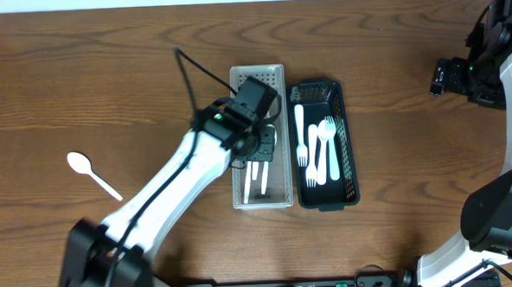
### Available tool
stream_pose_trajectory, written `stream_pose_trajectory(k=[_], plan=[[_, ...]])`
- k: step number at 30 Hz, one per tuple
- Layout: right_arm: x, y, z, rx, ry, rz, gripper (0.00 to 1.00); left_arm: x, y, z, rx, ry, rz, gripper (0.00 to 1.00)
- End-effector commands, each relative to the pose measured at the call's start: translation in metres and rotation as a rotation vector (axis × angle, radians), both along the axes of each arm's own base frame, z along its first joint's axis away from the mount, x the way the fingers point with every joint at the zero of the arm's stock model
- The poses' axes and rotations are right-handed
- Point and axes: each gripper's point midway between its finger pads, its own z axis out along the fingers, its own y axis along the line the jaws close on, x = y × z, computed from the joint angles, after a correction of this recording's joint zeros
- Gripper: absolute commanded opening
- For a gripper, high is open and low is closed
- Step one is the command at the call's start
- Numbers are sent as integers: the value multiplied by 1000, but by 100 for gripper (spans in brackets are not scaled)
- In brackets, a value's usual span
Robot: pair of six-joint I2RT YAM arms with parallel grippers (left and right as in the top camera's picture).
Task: Pack container
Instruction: 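Lower the spoon into the clear basket and open the left gripper, then swing the left gripper to the far-left white spoon and grasp it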
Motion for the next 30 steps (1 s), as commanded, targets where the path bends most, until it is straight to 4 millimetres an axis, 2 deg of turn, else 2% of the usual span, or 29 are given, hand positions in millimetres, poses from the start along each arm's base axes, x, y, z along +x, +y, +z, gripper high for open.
stream_pose_trajectory(k=[1,2,3,5,9,12,15,20,23,26,28,30], plan=[[-1,0,-2,-3,8,12,96,1,-1,-22,29,47,12,6],[-1,0,-2,-2,9,12,95,1,-1,-27,37,58,12,6],[-1,0,-2,0,8,12,95,2,-1,-30,41,64,12,12],[-1,1,-2,4,7,13,95,2,-1,-33,45,69,12,32],[-1,1,-2,4,7,13,95,4,-3,-26,45,48,-29,43],[-1,1,-2,4,7,13,95,12,3,-1,68,2,-47,44],[0,1,-2,4,7,13,96,24,26,36,130,-68,7,44],[0,1,-2,4,7,13,96,39,98,100,156,-191,209,45],[0,1,-2,4,7,14,95,39,161,124,130,-220,439,52],[0,1,-2,4,6,13,95,30,227,133,132,-210,673,61],[0,1,-2,4,7,13,95,21,275,129,145,-183,830,64],[0,1,-2,4,6,14,95,12,307,122,159,-157,929,67]])
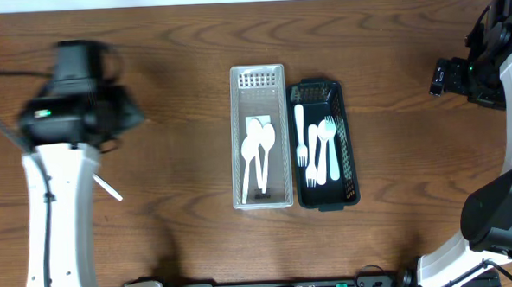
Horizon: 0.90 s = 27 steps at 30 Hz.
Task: Pack container
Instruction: 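Swing the left gripper to the far-left white spoon and grasp it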
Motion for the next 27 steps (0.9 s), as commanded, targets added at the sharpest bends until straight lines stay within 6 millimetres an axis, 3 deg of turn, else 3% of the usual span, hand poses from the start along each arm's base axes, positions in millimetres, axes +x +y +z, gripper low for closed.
stream_pose_trajectory(k=[1,6,9,19,27], plan=[[0,1,-2,3,6,13,96,-16,55,-17,-13,49,202,70],[0,1,-2,4,6,13,95,-36,112,-52,-40,137,386,74],[0,1,-2,4,6,13,96,-41,127,-82,-92,190,437,75],[-1,1,-2,4,9,13,95,-36,123,-181,-215,404,376,76],[-3,1,-2,5,15,13,96,-29,113,-231,-296,489,285,75]])
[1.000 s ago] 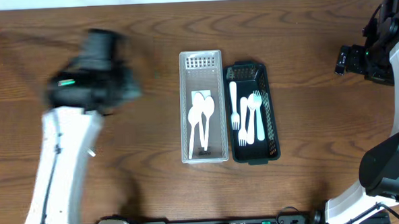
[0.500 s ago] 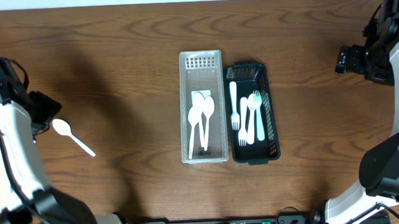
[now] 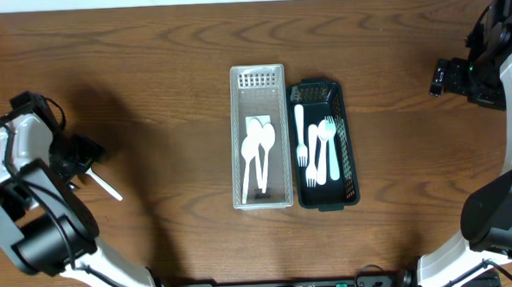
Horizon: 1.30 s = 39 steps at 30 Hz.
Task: Pack container
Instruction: 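Swing the left gripper to the far-left white spoon and grasp it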
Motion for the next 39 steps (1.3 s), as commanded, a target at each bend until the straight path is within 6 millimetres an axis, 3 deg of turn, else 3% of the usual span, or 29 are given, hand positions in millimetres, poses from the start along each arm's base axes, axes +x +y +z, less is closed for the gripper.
stream_pose_trajectory(k=[1,10,14,22,34,39], plan=[[-1,1,-2,4,9,13,95,-1,-10,-16,-61,21,-58,75],[-2,1,-2,4,12,13,95,-4,-13,-37,-83,32,-100,73],[-2,1,-2,4,11,13,95,-7,-15,-40,-89,40,-100,53],[-2,1,-2,4,11,13,95,-9,-16,-39,-92,46,-99,31],[-2,1,-2,5,14,13,95,-10,-17,-39,-94,49,-99,6],[-2,1,-2,5,14,13,95,-10,-17,-38,-94,49,-99,6]])
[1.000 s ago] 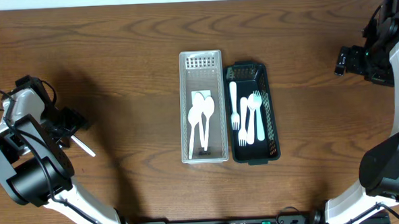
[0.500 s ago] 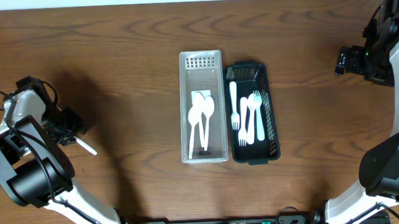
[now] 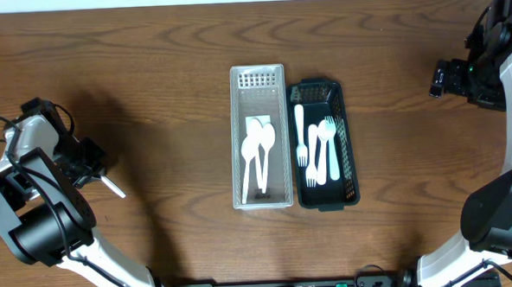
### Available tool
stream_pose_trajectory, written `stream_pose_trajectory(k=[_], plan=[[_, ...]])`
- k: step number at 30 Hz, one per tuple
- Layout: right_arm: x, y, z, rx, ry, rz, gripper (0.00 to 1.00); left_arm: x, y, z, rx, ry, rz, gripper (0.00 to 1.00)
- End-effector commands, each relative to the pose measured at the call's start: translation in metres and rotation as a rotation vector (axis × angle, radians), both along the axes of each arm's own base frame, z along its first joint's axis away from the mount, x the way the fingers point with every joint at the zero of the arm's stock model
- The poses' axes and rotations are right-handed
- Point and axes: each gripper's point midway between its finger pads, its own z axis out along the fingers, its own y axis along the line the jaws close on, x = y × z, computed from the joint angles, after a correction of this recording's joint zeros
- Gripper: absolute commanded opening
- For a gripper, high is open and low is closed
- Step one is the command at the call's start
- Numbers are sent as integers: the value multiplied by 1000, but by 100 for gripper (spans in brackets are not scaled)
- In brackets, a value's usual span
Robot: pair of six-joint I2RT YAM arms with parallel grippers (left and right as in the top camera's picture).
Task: Pack container
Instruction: 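Swing the left gripper to the far-left white spoon and grasp it, then carry the spoon with the left gripper into the clear basket and release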
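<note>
A clear tray (image 3: 257, 74) in the middle of the table holds several white spoons (image 3: 258, 148). Beside it on the right, a black tray (image 3: 350, 148) holds white forks and a spoon (image 3: 315, 154). One more white spoon lies at the far left; only its handle (image 3: 112, 186) shows. My left gripper (image 3: 87, 165) sits low over that spoon's bowl and hides it, so whether its fingers are shut on it is unclear. My right gripper (image 3: 440, 77) hangs at the far right, away from both trays.
Brown wooden table (image 3: 167, 78). The left arm's white links and cable (image 3: 31, 136) fill the left edge. The right arm's base (image 3: 493, 220) stands at the lower right. A black rail runs along the front edge.
My left gripper has shifted slightly right and down over the loose spoon's bowl. The spoon's handle lies where it did. The trays and the right arm have not moved.
My left gripper was over the clear tray with spoons under it. Then the arm was at the far left, the tray showing its spoons. Then the gripper was low beside the loose spoon, and now it covers the bowl.
</note>
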Motion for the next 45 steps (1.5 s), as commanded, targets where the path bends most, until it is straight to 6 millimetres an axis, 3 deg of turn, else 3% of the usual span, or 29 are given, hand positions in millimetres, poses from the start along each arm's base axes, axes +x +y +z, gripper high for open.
stream_pose_trajectory(k=[1,5,8,11,14,16,18,21,26,31,34,39,42,45], plan=[[0,0,-2,3,6,13,95,-14,-4,-9,-3,58,-5,6],[0,0,-2,2,5,13,95,-5,-10,12,24,10,-31,6],[0,0,-1,2,3,13,95,9,-24,49,67,-74,-88,6],[1,0,-1,2,1,13,95,24,-50,96,112,-182,-179,6],[1,0,-1,2,2,13,95,33,-90,146,147,-309,-298,6],[1,0,-1,2,2,13,95,37,-127,179,157,-402,-403,6],[1,0,-1,2,2,13,95,37,-166,204,152,-487,-505,6],[1,0,-1,2,2,13,95,32,-224,225,119,-579,-653,6],[1,0,-1,2,2,13,95,14,-309,216,42,-590,-889,6],[1,3,-2,17,-1,15,95,12,-359,177,8,-515,-1016,6],[1,3,-2,17,-2,16,95,18,-372,143,3,-441,-1019,6],[1,3,-2,17,-2,16,95,25,-377,98,8,-338,-1011,6],[1,3,-2,19,-3,16,95,24,-376,85,12,-302,-1013,7],[2,3,-1,19,-5,16,96,26,-377,86,13,-308,-1026,23]])
